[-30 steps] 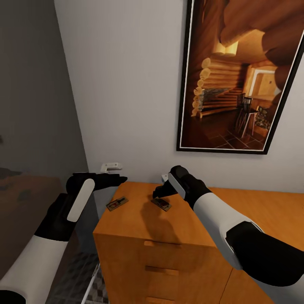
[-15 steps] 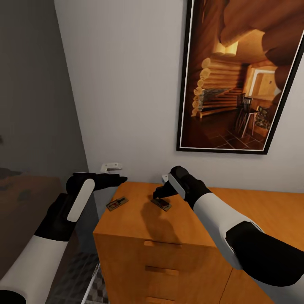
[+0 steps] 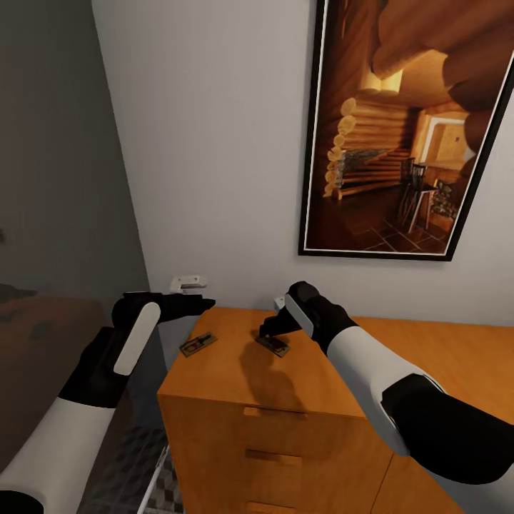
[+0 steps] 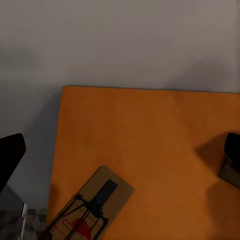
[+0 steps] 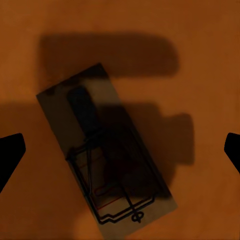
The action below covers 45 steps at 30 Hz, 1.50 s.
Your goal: Take the four mousetraps from the cabinet in the bathroom and place them on the bathroom floor. Make sure all four end up on the same floor surface, and ensure that at least two of them are either under or directly next to the same bathroom sink.
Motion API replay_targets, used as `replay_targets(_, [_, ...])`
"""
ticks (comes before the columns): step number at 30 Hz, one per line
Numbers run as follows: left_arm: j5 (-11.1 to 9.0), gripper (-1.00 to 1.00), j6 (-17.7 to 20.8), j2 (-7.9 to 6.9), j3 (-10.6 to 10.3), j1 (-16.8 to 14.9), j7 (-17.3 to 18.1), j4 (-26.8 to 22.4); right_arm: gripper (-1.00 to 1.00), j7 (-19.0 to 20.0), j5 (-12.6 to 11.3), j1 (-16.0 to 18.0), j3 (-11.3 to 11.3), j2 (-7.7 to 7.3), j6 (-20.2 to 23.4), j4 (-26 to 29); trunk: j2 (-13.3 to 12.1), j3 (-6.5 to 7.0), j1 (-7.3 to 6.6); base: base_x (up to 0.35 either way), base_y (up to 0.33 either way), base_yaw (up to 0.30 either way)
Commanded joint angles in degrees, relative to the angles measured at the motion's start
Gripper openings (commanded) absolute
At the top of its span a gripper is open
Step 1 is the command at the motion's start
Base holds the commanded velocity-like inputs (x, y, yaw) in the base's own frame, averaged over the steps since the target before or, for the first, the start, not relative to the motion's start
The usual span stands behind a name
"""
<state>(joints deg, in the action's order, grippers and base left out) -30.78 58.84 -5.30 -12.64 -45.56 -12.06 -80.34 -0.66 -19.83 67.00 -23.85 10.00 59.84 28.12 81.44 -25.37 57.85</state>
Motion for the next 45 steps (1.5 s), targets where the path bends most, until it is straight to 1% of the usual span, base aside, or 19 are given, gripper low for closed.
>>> replay_targets(1, [-0.6,1.0,0.1,-0.06,-0.1,-0.1,-0.6,-0.1,1.0,-0.1,-0.1,0.1,-0.2,0.0,0.2,-0.1,0.0,-0.07,0.0,0.0,0.0,0.0])
replay_targets(6, [-0.6,1.0,0.1,-0.01,-0.1,-0.1,-0.6,-0.1,1.0,-0.2,-0.1,0.1,-0.2,0.0,0.2,-1.0,0.0,-0.07,0.0,0.0,0.0,0.0])
replay_targets(11, [-0.6,1.0,0.1,0.02,-0.1,-0.1,-0.6,-0.1,1.0,-0.2,0.2,0.1,-0.2,0.0,0.2,-2.9,0.0,-0.07,0.0,0.0,0.0,0.0])
replay_targets(12, [-0.6,1.0,0.1,0.02,-0.1,-0.1,-0.6,-0.1,1.0,-0.1,0.5,0.1,-0.2,0.0,0.2,-4.1,0.0,-0.07,0.0,0.0,0.0,0.0])
replay_targets(16, [-0.6,1.0,0.1,0.03,-0.1,-0.1,-0.6,-0.1,1.0,-0.1,0.6,0.1,-0.2,0.0,0.2,-5.0,0.0,-0.07,0.0,0.0,0.0,0.0])
replay_targets(35, [-0.6,1.0,0.1,0.03,-0.1,-0.1,-0.6,-0.1,1.0,-0.1,0.7,0.0,-0.2,0.0,0.2,-5.9,0.0,-0.07,0.0,0.0,0.0,0.0])
replay_targets(45, [-0.6,1.0,0.1,0.03,-0.1,-0.1,-0.6,0.0,1.0,0.0,0.7,0.0,-2.2,0.0,0.2,-5.9,0.0,-0.07,0.0,0.0,0.0,0.0])
